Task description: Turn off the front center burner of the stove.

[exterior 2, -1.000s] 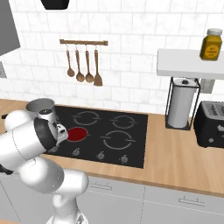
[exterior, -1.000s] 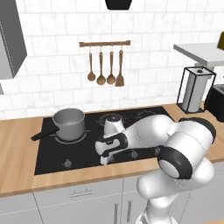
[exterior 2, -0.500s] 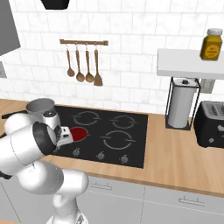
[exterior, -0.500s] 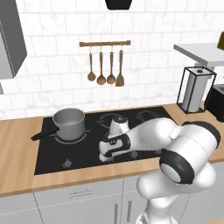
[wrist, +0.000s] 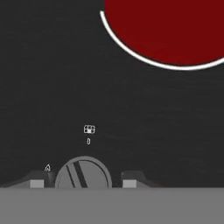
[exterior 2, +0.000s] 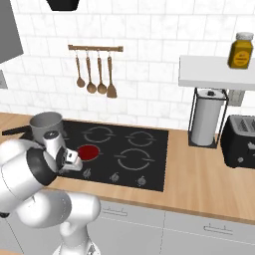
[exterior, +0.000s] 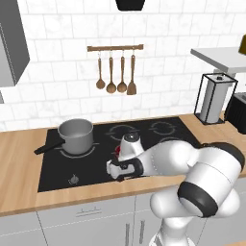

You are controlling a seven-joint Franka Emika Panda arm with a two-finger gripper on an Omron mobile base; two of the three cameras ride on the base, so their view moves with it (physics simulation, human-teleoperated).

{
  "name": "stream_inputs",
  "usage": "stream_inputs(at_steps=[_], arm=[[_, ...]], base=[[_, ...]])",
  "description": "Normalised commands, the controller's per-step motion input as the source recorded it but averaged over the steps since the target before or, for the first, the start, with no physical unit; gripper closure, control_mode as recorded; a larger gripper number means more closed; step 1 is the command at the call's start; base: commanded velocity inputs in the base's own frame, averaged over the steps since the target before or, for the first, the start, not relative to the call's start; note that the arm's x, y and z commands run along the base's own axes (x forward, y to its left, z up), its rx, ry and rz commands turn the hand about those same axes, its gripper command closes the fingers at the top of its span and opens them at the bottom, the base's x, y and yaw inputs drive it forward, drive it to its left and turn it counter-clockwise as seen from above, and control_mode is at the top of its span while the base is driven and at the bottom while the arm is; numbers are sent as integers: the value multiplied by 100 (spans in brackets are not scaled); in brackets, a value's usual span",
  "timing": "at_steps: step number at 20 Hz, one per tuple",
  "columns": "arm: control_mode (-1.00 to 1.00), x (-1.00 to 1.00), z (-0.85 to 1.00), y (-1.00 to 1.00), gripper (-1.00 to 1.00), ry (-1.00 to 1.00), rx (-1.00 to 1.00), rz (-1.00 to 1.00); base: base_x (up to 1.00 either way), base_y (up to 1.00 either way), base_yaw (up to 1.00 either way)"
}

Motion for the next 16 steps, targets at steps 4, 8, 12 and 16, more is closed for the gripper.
stream_inputs(at_steps=[4,8,12,16], arm=[[-100,5,-17,-38,100,4,11,-85],[-100,1,-16,-53,100,9,14,-90],[-100,1,-5,-23,100,4,3,-25],[-100,0,0,0,100,0,-1,0]], base=[[0,0,0],[0,0,0],[0,0,0],[0,0,0]])
